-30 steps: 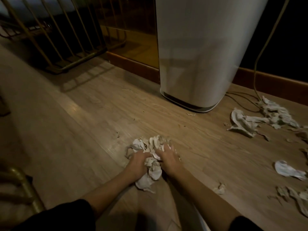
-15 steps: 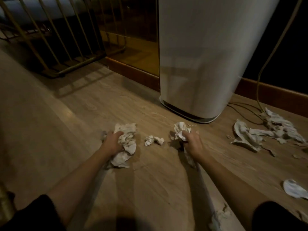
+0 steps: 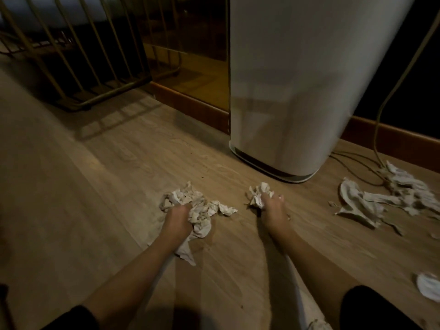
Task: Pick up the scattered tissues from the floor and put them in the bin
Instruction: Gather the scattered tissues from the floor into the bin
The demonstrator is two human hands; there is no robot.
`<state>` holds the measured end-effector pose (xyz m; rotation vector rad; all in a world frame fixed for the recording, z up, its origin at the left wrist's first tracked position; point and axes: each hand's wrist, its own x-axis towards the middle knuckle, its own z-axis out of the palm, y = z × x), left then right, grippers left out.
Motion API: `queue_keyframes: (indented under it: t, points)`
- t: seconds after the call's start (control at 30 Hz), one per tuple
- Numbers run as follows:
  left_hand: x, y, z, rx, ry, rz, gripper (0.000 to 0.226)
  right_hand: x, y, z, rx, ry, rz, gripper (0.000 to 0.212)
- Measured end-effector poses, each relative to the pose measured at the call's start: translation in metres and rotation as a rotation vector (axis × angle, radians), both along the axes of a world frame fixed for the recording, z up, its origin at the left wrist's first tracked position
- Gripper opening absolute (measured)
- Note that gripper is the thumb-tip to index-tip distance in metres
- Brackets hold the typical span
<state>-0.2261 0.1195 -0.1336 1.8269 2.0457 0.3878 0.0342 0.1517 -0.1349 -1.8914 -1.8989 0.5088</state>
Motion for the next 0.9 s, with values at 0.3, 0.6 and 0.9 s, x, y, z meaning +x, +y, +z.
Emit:
queue_keyframes:
  t: [0.3,0.6,0.9]
  points:
    - [-0.009,-0.013,0.031,0.236,-0.027,-0.001,0.042,-0.089,-0.038,0.009,-0.084,-0.195,0.41,0.055]
    - [0.032,-0.027,0.045,0.01,0.105,-0.221,0.05,-0.023,-0.094,0.016,-0.235,-0.06,0.404,0.05]
    - [0.197,-0.006,0.119,0.221,-0.055,-0.537,0.049,0.123,-0.074,0.153,-0.237,-0.434,0.46,0.037]
